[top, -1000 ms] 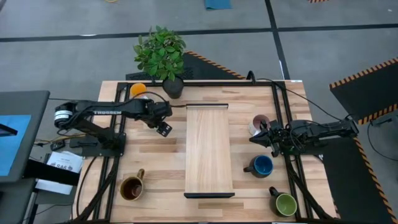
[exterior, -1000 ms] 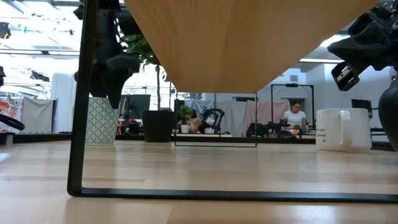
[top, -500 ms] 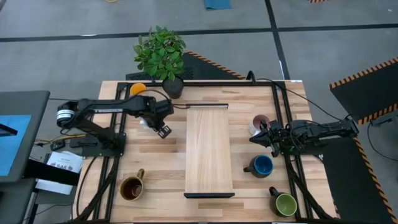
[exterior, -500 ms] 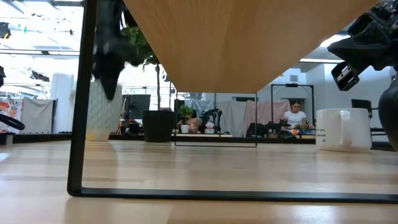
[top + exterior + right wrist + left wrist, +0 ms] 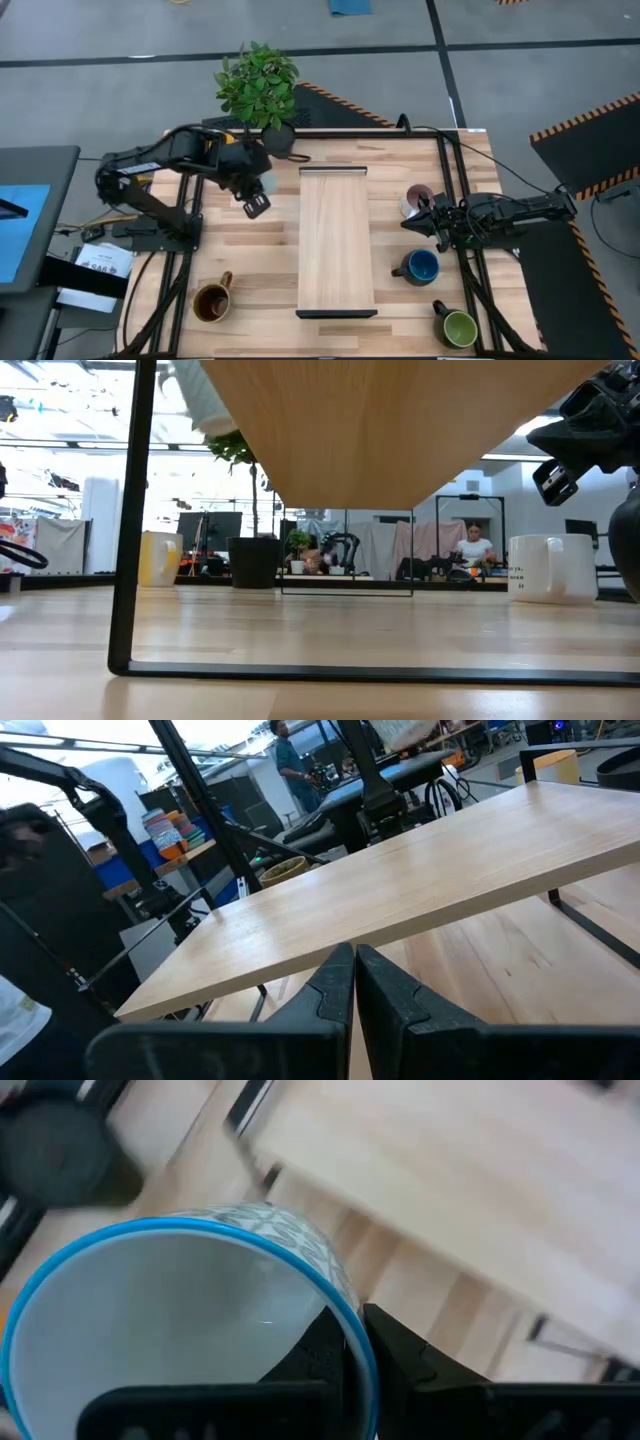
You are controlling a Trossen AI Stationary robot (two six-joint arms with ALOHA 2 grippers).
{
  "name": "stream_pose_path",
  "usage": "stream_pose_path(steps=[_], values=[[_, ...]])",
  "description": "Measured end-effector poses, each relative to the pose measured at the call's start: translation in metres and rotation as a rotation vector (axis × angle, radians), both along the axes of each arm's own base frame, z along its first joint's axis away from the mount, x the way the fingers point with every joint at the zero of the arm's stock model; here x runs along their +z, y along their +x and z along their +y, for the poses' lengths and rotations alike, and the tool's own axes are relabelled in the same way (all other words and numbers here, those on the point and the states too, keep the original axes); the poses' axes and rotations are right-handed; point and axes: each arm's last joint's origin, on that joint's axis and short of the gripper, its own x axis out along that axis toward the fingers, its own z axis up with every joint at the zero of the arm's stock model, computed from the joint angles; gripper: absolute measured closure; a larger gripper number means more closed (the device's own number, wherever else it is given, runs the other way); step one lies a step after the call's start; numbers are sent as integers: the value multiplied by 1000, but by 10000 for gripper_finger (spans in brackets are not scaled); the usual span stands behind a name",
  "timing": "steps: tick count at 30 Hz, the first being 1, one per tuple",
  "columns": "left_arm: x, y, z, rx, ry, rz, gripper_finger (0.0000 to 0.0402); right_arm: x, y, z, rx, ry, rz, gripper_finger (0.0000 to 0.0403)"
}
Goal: Place coffee mugs
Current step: Put the gray patterned mug on the shelf
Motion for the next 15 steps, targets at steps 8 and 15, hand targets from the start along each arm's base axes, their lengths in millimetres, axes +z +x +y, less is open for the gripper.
stream_pose_path(steps=[8, 15], values=[[-5, 68, -16, -166, 121, 29, 397, 0, 0, 0, 0, 0, 1, 360], [-37, 110, -20, -285, 169, 142, 398, 0, 0, 0, 0, 0, 1, 360]])
